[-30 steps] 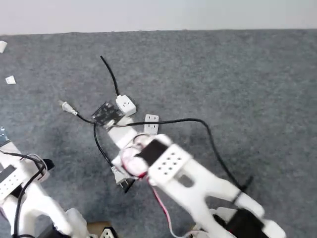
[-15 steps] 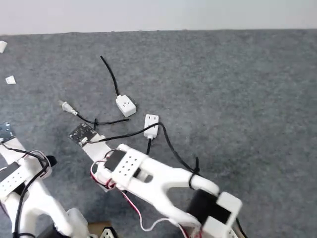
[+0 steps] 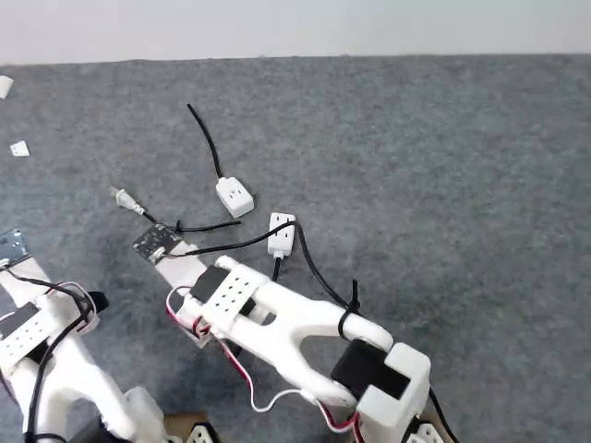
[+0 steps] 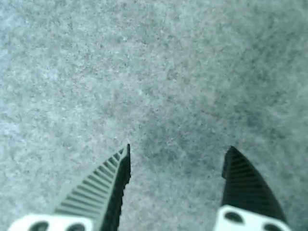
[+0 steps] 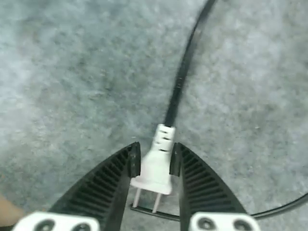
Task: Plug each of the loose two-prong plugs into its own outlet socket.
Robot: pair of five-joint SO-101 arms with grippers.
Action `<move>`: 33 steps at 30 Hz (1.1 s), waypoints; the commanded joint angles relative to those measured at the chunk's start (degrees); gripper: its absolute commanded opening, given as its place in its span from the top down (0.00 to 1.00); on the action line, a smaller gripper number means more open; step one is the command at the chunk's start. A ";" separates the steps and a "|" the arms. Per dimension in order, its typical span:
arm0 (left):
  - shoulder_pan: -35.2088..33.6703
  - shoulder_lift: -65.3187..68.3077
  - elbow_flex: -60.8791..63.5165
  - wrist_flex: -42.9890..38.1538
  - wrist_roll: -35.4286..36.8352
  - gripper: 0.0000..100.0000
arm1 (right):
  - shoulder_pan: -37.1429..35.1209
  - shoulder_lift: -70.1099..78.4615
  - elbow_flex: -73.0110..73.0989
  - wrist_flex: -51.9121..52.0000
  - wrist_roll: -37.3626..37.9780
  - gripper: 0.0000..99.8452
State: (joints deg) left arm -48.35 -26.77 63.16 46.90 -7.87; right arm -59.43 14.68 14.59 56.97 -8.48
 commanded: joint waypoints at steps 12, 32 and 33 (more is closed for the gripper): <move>0.18 -1.41 -0.57 -1.32 -0.53 0.71 | 0.75 5.49 -9.23 1.45 1.05 0.89; 0.09 -1.41 -0.57 -1.41 -0.62 0.71 | 2.51 14.29 -19.52 12.79 0.97 0.99; 0.09 -1.41 -0.57 -1.41 -0.62 0.71 | 2.68 14.55 -19.78 13.41 1.05 0.99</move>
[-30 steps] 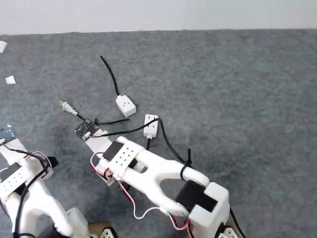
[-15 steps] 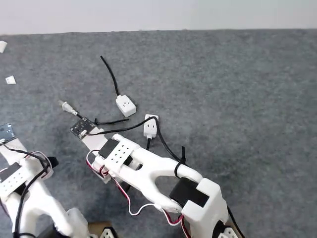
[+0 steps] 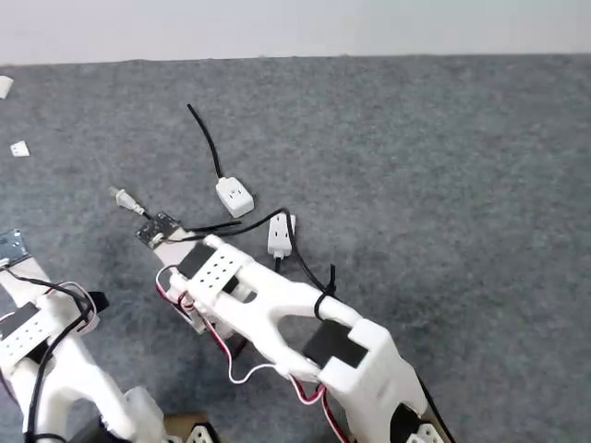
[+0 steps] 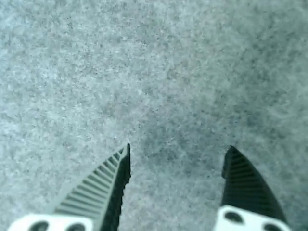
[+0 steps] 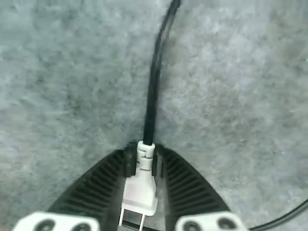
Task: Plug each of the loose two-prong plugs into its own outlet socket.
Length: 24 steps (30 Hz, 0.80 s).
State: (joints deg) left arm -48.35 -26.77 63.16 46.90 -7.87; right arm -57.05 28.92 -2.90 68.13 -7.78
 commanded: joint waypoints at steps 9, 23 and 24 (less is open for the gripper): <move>0.18 -1.41 -0.57 -1.41 -0.44 0.71 | 0.57 -9.63 -2.37 8.57 3.60 0.99; 2.90 -1.32 -0.66 -0.18 -0.35 0.71 | 12.88 -33.01 -1.67 14.29 4.48 0.99; 4.31 -1.14 -0.66 0.88 -0.62 0.71 | 13.67 -35.03 -1.67 15.25 4.84 0.99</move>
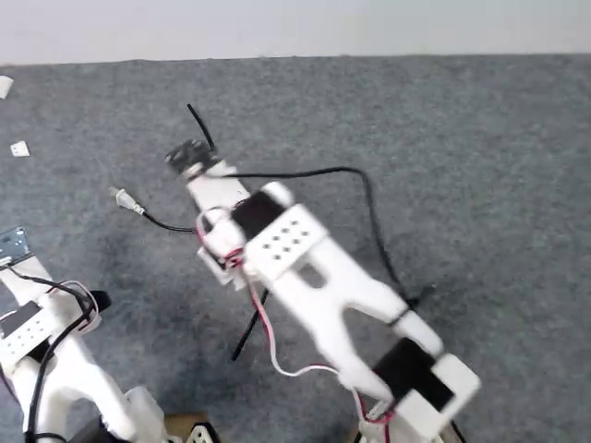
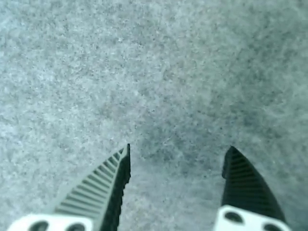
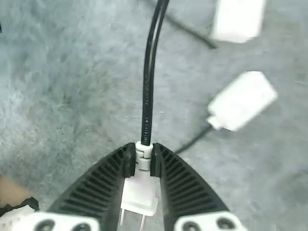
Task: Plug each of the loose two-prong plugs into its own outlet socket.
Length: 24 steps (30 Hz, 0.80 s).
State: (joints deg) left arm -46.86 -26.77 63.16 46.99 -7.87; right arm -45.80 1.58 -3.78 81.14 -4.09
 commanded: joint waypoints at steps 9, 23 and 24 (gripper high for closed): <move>13.98 14.51 -11.30 8.18 -0.97 0.78 | 9.01 -21.14 14.24 -2.33 3.08 0.99; 40.44 30.59 -26.86 14.24 -17.49 0.99 | 5.14 -31.96 30.77 -12.35 3.69 0.99; 41.14 30.59 -26.95 14.59 -19.52 0.99 | 5.14 -31.87 31.56 -13.49 3.69 0.99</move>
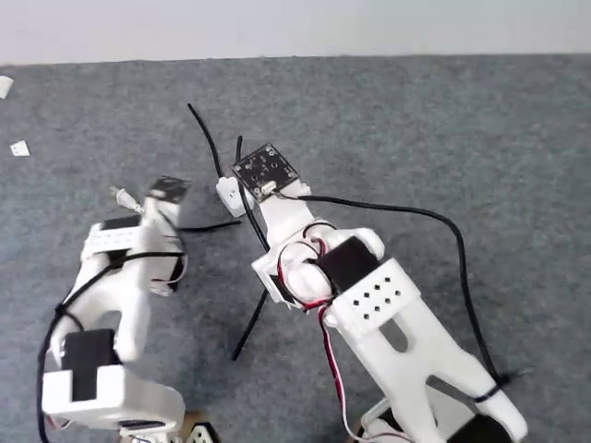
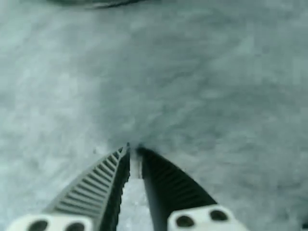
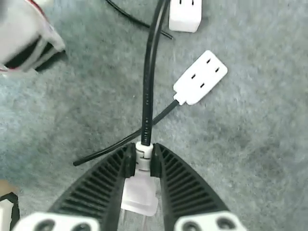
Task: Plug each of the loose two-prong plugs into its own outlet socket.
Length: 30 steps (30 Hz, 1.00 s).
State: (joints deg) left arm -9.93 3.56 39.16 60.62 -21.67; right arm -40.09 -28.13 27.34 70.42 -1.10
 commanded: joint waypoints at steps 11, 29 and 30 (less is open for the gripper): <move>9.67 -2.73 0.66 0.97 -18.11 0.99 | -6.29 -1.98 7.47 -11.91 0.70 0.99; 11.60 -25.41 21.14 -9.58 -23.82 0.99 | -2.42 -1.89 10.29 -17.54 0.70 0.99; 11.52 -26.29 21.76 -10.29 -23.74 0.99 | -2.42 -1.89 10.29 -17.54 0.62 0.99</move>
State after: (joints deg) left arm 1.32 -17.89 59.74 53.23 -45.23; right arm -43.60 -28.22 38.24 54.24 -0.92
